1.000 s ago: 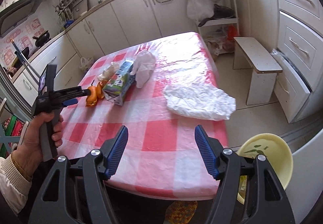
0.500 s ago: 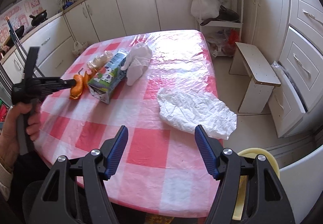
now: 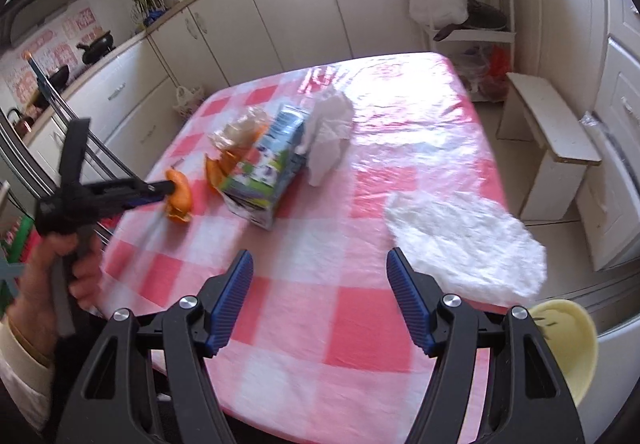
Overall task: Collect trash
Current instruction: 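Grasp an orange peel with the left tool while the right tool grasps the milk carton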
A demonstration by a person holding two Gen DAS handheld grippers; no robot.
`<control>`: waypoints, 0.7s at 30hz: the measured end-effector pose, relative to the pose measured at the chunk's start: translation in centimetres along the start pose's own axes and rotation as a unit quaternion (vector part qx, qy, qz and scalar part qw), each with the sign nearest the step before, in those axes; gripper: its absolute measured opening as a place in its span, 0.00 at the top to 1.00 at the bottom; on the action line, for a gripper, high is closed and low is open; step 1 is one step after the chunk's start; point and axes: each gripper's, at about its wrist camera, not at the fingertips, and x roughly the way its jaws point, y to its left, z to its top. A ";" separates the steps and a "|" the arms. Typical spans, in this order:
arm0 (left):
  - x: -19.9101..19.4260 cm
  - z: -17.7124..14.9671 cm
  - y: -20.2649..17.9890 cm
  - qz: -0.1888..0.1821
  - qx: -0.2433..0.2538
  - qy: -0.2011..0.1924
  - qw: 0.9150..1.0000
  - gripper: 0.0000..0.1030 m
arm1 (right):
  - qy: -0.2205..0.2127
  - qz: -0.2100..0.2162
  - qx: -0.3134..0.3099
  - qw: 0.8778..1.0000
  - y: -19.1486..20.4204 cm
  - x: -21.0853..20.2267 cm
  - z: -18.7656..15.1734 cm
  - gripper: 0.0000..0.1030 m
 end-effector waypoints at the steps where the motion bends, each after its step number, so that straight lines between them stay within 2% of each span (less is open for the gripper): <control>1: 0.3 -0.1 -0.1 0.002 0.000 0.003 1.000 0.54 | 0.001 0.008 0.006 1.000 0.4 0.4 0.6 0.35; 4: 0.7 -0.4 -0.9 0.013 0.015 -0.005 1.000 0.47 | 0.008 0.025 0.022 0.999 1.7 2.2 2.5 0.33; 7: 0.8 -0.5 -1.5 0.013 0.029 -0.010 0.999 0.47 | 0.028 0.022 0.039 0.999 2.5 4.8 4.2 0.33; 11: 0.7 -0.5 -0.9 -0.014 0.024 -0.003 1.000 0.77 | 0.052 0.008 0.066 0.996 2.8 8.3 5.4 0.33; 13: 0.4 -0.5 -0.8 -0.015 0.030 -0.005 0.999 0.82 | 0.063 0.010 0.079 0.995 2.7 9.6 5.5 0.39; 14: 0.2 -0.6 -0.9 -0.012 0.034 -0.007 0.999 0.83 | 0.070 0.016 0.086 0.994 2.6 10.2 5.4 0.54; 15: -0.1 -0.7 -1.0 -0.009 0.040 -0.010 0.999 0.83 | 0.071 0.024 0.094 0.993 2.5 10.6 5.2 0.58; 21: -2.5 -1.1 -2.1 0.030 0.079 -0.048 0.995 0.83 | 0.061 0.073 0.087 0.992 3.1 8.8 3.6 0.58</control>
